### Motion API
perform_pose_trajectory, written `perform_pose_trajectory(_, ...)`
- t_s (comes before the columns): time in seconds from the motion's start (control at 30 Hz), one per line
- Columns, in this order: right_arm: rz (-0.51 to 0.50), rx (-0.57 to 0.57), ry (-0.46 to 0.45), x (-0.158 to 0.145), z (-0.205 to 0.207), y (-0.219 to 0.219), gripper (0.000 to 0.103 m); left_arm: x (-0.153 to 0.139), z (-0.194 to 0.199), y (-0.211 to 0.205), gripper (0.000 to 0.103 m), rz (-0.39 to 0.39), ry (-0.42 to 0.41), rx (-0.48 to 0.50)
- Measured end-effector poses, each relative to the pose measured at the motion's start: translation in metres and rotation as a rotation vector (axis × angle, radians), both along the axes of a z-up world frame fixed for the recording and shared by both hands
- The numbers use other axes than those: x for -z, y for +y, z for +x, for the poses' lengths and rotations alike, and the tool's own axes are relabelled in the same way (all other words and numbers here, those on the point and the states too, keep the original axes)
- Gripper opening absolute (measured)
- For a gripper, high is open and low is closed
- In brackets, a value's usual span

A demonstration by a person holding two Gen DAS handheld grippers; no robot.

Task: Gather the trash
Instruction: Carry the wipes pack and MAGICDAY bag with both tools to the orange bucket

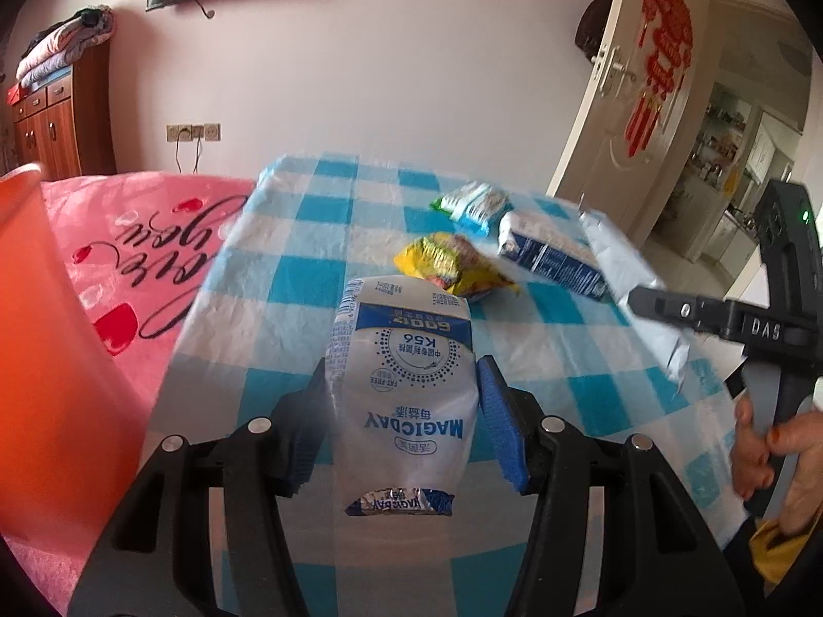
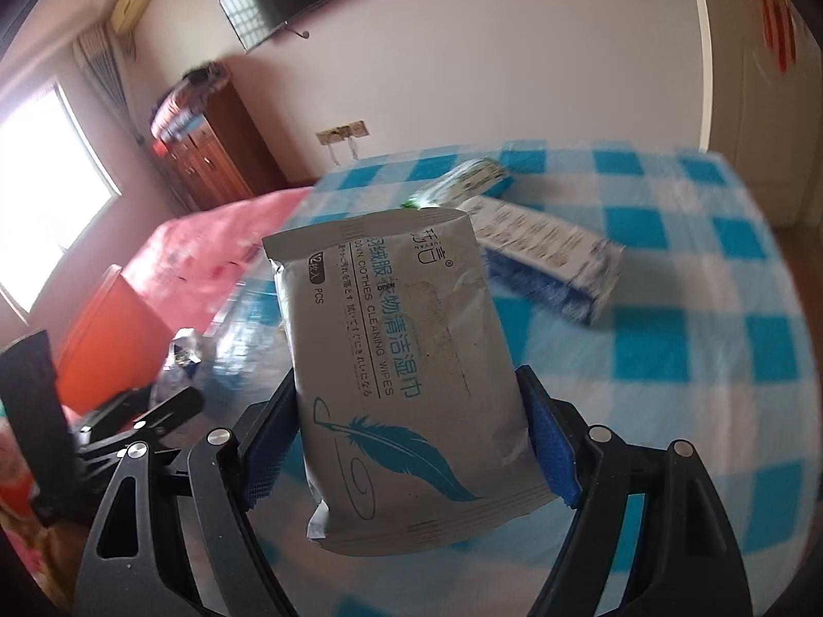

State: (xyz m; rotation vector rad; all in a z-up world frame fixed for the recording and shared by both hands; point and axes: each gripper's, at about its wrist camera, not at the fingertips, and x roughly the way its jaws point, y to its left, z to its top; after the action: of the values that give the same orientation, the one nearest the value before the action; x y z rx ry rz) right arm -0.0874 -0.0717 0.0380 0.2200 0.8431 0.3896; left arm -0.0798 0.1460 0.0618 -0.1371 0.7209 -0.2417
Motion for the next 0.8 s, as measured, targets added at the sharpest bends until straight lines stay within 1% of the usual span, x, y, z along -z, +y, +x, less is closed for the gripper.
perform_pose_trajectory(0.13, 0.087, -0.038, 0.006, -0.015, -0.01, 0.017, 0.08, -0.023, -0.012, 0.009, 0.057, -0.018, -0.056, -0.013)
perform_pose_trajectory(0.27, 0.121, -0.102, -0.019, -0.038, -0.016, 0.045, 0.08, -0.049, -0.025, 0.027, 0.057, -0.039, -0.11, -0.041)
perform_pose_trajectory(0.37, 0.15, -0.159, -0.037, -0.057, -0.019, 0.07, 0.08, -0.067, -0.034, 0.043, 0.057, -0.037, -0.147, -0.078)
perform_pose_trajectory(0.53, 0.183, -0.273, -0.067, -0.089, -0.021, 0.122, 0.08, -0.098, -0.055, 0.081, 0.057, 0.007, -0.21, -0.182)
perform_pose_trajectory(0.63, 0.208, -0.356, -0.076, -0.106, -0.02, 0.162, 0.08, -0.113, -0.069, 0.108, 0.057, 0.041, -0.237, -0.267)
perform_pose_trajectory(0.7, 0.218, -0.398, -0.082, -0.114, -0.02, 0.184, 0.08, -0.12, -0.076, 0.13, 0.057, 0.051, -0.245, -0.33)
perform_pose_trajectory(0.8, 0.228, -0.454, -0.091, -0.125, -0.019, 0.219, 0.08, -0.121, -0.081, 0.157, 0.057, 0.06, -0.243, -0.41)
